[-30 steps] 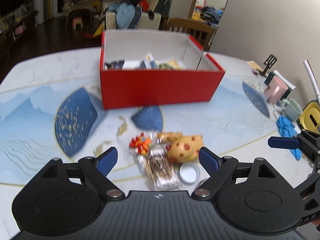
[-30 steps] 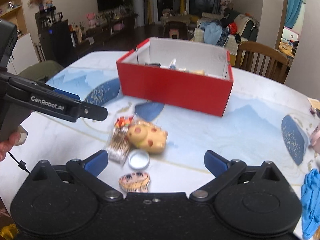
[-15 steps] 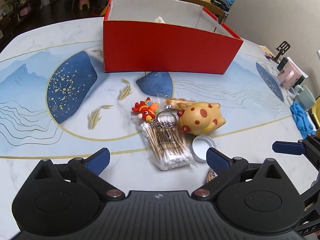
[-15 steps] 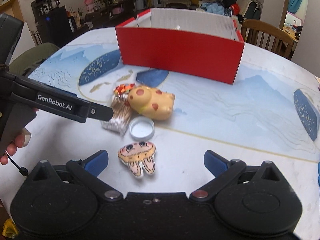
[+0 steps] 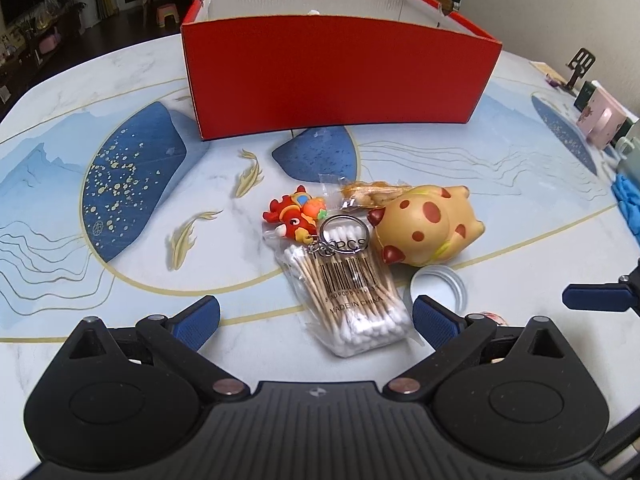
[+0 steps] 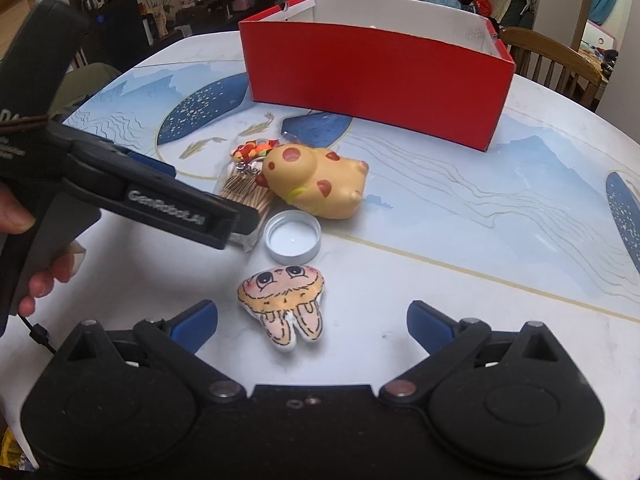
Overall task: Organize objects
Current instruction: 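Grasp the cotton swab bag with the left gripper while the right gripper grasps the cartoon keychain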
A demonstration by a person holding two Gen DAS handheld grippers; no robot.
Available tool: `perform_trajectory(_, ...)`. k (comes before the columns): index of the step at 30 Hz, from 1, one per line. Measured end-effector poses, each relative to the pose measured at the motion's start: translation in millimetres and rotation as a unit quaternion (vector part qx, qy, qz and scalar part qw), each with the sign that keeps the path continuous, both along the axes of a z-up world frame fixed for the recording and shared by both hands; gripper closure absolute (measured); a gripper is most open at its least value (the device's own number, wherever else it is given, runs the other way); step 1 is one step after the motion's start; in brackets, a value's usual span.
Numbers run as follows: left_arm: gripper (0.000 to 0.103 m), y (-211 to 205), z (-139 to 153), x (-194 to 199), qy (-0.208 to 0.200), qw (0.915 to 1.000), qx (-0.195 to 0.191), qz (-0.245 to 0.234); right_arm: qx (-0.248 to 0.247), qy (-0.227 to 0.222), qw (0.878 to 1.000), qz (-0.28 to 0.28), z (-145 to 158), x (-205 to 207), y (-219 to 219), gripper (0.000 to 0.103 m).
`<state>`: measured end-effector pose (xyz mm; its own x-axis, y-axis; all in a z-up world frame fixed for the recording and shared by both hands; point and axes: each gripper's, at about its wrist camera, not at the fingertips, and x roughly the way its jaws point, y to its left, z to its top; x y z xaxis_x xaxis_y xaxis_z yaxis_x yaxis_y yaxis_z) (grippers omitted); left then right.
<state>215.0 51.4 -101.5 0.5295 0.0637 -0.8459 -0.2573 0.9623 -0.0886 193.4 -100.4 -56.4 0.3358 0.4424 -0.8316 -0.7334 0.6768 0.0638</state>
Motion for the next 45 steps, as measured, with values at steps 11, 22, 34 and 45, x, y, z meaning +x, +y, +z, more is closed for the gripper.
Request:
perform_trajectory(11, 0.000, 0.0, -9.2, 13.8, 0.015, 0.9997, 0.020, 0.000, -0.010, 0.004, 1.000, 0.010, -5.0, 1.0, 6.7, 0.010)
perform_trajectory(22, 0.000, -4.0, -11.6, 14.4, 0.007, 0.9992, 0.038, -0.009, -0.022, 0.004, 1.000, 0.009, -7.9, 4.3, 10.4, 0.025)
perform_trajectory(34, 0.056, -5.9, 0.4, 0.2, -0.019, 0.9993, 0.013, -0.028, -0.018, 0.001, 1.000, 0.007, -5.3, 2.8, 11.8, 0.045)
perform_trajectory(45, 0.063, 5.0, 8.1, -17.2, 0.006, 0.9991, -0.040, -0.014, -0.008, 0.013, 1.000, -0.004, 0.3, 1.5, 7.4, 0.065)
